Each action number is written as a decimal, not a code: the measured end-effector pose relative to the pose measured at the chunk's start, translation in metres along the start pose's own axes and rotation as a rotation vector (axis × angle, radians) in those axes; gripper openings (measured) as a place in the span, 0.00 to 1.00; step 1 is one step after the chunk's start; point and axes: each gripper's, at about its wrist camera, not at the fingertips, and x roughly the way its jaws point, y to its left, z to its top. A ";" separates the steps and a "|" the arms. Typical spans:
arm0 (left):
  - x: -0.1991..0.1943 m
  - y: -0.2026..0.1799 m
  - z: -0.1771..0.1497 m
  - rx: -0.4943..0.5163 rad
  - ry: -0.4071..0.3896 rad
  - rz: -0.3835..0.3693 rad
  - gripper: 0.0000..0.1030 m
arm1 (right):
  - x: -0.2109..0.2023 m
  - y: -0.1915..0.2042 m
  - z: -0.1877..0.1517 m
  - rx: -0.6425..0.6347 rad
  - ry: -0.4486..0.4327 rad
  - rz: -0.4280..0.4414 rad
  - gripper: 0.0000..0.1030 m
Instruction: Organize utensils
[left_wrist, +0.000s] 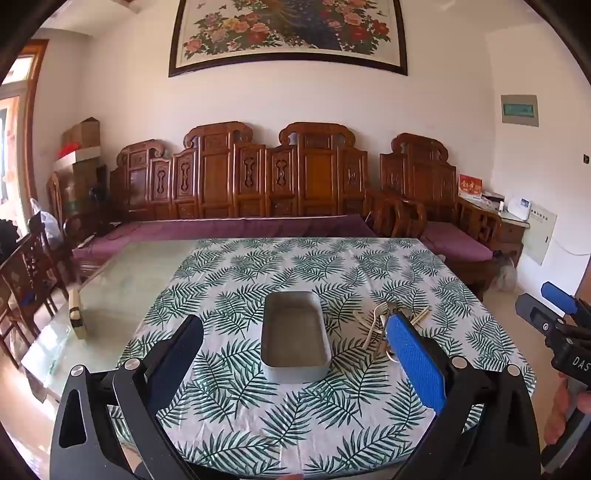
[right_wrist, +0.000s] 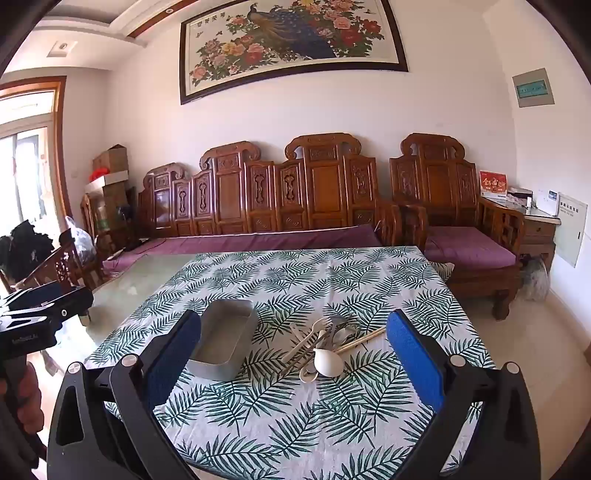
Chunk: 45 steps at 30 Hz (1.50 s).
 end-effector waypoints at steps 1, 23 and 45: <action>0.000 0.000 0.000 -0.002 -0.004 -0.001 0.94 | 0.000 0.000 0.000 -0.004 -0.004 0.000 0.98; 0.001 -0.007 -0.001 0.000 -0.003 -0.006 0.94 | -0.001 0.003 0.002 -0.002 0.002 0.000 0.98; -0.003 -0.006 0.000 0.004 0.004 -0.015 0.94 | -0.003 0.003 0.002 -0.002 -0.002 0.002 0.98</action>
